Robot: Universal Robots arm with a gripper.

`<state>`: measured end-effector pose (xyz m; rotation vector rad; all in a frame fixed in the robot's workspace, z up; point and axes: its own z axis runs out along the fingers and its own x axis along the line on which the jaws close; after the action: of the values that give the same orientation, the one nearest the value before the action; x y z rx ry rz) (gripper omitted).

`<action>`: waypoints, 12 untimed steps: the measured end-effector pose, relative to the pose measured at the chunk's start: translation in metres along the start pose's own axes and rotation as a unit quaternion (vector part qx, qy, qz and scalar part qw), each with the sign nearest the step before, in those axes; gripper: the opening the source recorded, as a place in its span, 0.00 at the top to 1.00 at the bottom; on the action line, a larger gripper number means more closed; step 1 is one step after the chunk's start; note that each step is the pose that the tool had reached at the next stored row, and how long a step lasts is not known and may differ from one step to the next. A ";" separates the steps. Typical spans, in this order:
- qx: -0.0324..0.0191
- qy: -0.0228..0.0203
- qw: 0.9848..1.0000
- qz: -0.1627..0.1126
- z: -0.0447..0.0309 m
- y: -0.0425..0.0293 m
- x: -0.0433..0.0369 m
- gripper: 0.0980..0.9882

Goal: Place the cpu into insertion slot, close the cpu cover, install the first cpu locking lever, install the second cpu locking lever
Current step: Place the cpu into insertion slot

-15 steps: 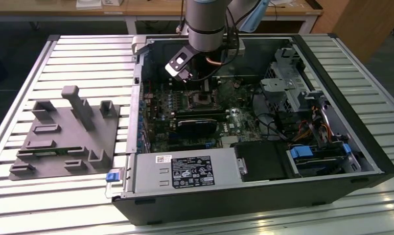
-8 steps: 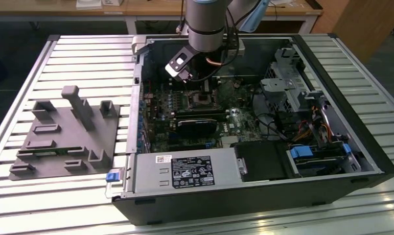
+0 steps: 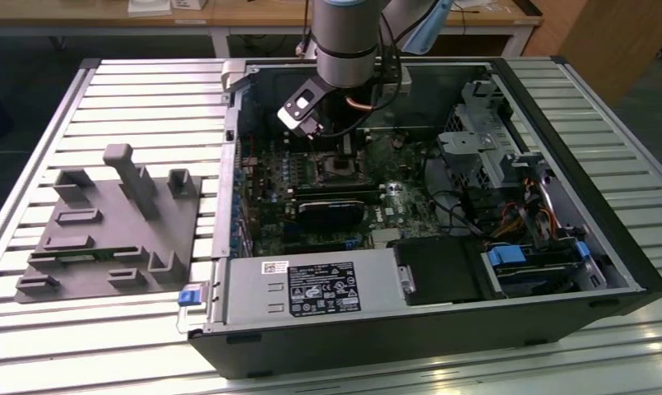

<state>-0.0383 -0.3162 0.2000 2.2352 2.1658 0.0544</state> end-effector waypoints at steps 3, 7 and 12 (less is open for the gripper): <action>0.000 0.000 1.000 0.000 -0.0035 0.0001 0.0000 0.99; 0.000 0.000 1.000 0.000 -0.0096 0.0004 0.0000 0.99; 0.000 0.000 1.000 0.000 -0.0177 0.0007 0.0000 0.99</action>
<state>-0.0384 -0.3163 0.2177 2.2351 2.1657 0.0536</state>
